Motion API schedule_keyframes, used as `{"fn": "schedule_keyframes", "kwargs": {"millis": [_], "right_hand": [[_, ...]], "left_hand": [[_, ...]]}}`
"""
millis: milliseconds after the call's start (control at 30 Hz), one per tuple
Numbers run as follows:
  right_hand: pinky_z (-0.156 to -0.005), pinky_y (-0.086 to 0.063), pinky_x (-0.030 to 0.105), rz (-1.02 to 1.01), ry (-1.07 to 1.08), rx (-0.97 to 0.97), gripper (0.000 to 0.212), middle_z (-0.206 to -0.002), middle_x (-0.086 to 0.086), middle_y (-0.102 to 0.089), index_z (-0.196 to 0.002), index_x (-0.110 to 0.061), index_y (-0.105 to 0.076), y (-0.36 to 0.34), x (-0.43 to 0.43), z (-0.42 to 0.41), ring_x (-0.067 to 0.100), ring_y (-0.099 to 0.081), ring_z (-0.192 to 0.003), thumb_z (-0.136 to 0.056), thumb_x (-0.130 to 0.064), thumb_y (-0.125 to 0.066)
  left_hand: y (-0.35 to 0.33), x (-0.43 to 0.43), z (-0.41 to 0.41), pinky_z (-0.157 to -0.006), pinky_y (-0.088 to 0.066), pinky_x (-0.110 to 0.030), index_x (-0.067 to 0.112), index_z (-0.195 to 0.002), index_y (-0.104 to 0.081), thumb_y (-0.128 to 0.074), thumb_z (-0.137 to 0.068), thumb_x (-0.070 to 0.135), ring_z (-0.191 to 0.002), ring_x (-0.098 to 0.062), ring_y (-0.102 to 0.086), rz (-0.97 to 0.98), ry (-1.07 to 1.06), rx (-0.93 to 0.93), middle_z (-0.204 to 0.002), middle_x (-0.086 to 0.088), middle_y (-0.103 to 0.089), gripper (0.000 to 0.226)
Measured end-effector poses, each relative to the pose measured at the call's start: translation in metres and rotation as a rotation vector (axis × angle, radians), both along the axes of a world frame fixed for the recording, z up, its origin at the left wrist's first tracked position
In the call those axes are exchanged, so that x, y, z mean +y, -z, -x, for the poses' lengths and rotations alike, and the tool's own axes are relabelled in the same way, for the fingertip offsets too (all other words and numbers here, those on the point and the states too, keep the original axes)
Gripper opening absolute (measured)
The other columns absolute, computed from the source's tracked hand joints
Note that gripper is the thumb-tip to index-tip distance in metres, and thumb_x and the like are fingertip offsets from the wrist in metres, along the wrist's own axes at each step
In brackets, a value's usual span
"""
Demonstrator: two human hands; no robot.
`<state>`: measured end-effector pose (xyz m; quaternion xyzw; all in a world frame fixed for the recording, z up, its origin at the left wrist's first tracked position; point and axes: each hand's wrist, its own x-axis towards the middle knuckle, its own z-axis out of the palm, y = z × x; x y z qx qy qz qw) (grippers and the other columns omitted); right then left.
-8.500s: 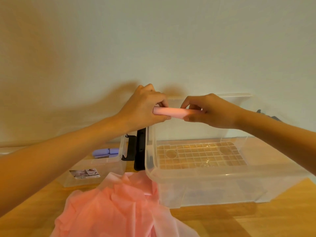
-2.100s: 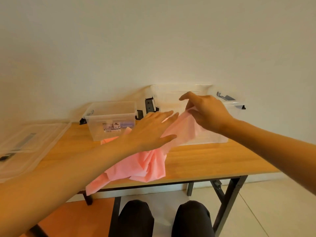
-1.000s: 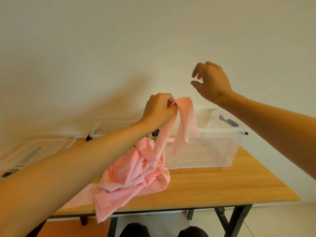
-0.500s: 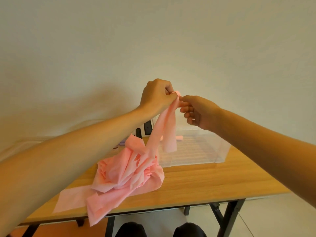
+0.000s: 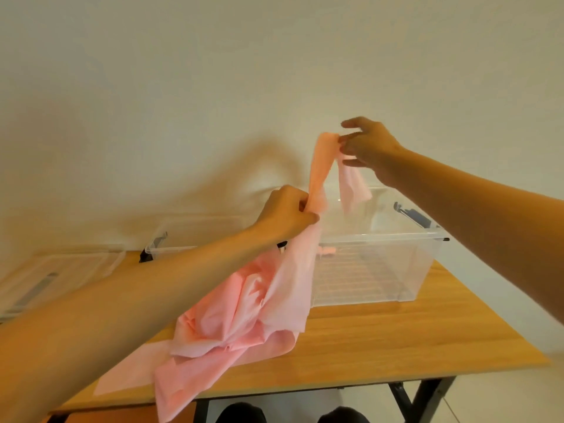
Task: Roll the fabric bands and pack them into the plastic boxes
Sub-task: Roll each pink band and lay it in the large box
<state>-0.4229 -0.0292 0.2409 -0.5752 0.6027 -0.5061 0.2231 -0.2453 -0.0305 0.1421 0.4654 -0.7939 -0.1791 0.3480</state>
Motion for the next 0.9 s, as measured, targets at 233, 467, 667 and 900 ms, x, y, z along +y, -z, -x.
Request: {"fn": "schedule_keyframes", "kwargs": {"millis": [233,467,667,900], "right_hand": [[-0.071,-0.061,0.033,-0.228,-0.067,-0.002,0.028,-0.101,0.012,-0.075,-0.111,-0.006,-0.069,0.068,0.031,-0.009,0.023,-0.072,-0.087,-0.101,-0.031,-0.061],[-0.097,-0.052,0.037,-0.238,-0.175,-0.075,0.034,-0.107,0.004,-0.077,-0.111,-0.006,-0.074,0.088,0.058,-0.006,0.016,-0.071,-0.098,-0.090,-0.032,-0.077],[-0.080,-0.049,0.031,-0.023,-0.122,-0.138,0.002,-0.087,0.005,-0.074,-0.092,-0.009,-0.070,0.052,0.060,0.007,0.015,-0.070,-0.078,-0.093,-0.009,-0.069],[-0.076,-0.062,0.031,0.104,-0.026,-0.376,0.010,-0.100,0.011,-0.072,-0.108,-0.002,-0.066,0.001,0.048,0.026,0.021,-0.074,-0.088,-0.098,-0.004,-0.063]], "left_hand": [[-0.027,-0.011,0.006,-0.061,-0.052,-0.036,-0.002,-0.083,-0.075,-0.082,-0.074,0.017,-0.068,-0.027,-0.064,-0.032,-0.015,0.195,-0.072,-0.016,-0.068,0.021],[-0.047,-0.008,0.020,-0.071,-0.054,-0.036,-0.005,-0.092,-0.072,-0.079,-0.080,0.008,-0.079,-0.021,-0.067,-0.075,0.043,0.389,-0.090,-0.018,-0.073,0.019],[-0.029,0.016,0.018,-0.087,-0.053,-0.030,0.021,-0.112,-0.073,-0.067,-0.089,0.052,-0.099,-0.013,-0.070,-0.204,0.192,0.394,-0.105,0.003,-0.075,0.040],[0.003,0.016,-0.002,-0.079,-0.049,-0.036,0.009,-0.088,-0.075,-0.069,-0.071,0.032,-0.081,-0.018,-0.064,-0.328,0.195,0.245,-0.085,-0.001,-0.071,0.029]]}}
